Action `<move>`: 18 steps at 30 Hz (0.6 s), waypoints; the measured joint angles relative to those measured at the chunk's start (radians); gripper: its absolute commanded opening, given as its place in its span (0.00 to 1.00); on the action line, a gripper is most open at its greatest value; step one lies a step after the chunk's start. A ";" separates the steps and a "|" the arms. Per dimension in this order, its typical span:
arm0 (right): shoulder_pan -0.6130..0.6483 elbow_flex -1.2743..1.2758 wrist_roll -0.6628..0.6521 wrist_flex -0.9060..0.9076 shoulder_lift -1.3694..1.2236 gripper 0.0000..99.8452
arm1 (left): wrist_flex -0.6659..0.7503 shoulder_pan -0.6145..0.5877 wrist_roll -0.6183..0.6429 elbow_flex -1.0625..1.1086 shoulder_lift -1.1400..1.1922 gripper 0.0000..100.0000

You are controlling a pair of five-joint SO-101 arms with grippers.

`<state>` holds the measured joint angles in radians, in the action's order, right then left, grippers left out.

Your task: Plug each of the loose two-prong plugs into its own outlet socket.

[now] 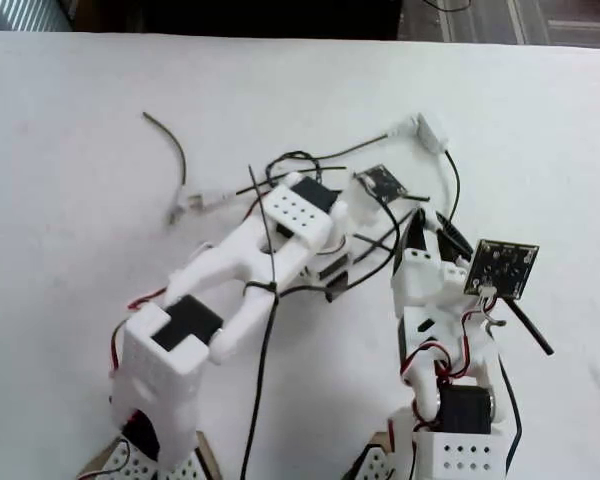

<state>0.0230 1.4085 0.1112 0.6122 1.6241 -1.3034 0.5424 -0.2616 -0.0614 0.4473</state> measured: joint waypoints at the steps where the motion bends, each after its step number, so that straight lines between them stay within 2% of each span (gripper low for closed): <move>1: 0.000 0.000 0.000 0.000 0.000 0.02 | -0.003 0.000 0.000 0.000 0.000 0.26; 12: 0.000 0.000 -0.003 0.000 0.000 0.02 | -0.186 -0.011 0.000 -0.132 -0.014 0.22; 18: 0.000 0.000 -0.055 0.000 0.000 0.02 | -0.247 -0.066 0.000 -0.135 -0.206 0.22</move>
<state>0.0230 1.4085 0.0560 0.6122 1.6241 -1.5505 0.4764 -0.2616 -0.1964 0.2417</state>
